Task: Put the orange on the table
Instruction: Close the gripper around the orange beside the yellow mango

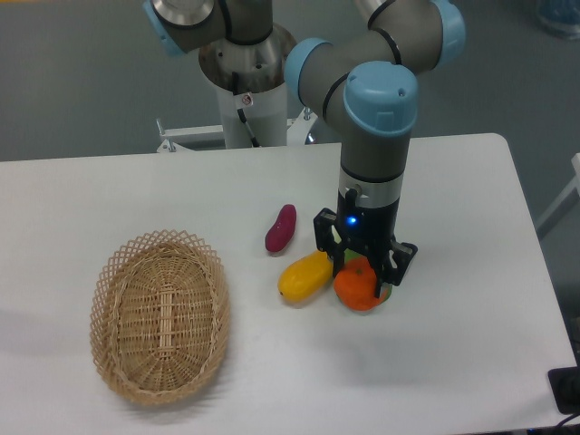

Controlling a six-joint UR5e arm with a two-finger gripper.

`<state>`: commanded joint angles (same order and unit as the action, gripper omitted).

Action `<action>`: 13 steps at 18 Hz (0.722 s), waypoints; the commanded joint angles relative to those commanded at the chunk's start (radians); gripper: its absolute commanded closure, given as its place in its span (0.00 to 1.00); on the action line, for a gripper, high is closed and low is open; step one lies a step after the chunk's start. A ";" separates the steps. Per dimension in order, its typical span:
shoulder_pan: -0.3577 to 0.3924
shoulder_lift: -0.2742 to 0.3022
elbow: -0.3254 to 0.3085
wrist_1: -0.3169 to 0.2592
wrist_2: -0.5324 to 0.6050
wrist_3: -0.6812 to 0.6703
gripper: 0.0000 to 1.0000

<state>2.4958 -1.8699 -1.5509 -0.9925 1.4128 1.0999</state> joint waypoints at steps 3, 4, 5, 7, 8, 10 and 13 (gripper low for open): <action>0.003 0.000 0.000 0.000 -0.002 -0.002 0.33; 0.003 0.000 0.000 0.000 0.000 0.000 0.33; 0.003 0.000 0.002 0.000 -0.002 -0.002 0.33; 0.005 0.000 0.000 -0.002 -0.002 -0.002 0.33; 0.003 0.000 0.002 0.000 -0.002 -0.002 0.33; 0.003 0.000 0.002 -0.002 -0.002 -0.002 0.33; 0.002 -0.003 0.003 0.000 0.000 -0.012 0.33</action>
<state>2.4973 -1.8730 -1.5478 -0.9925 1.4128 1.0877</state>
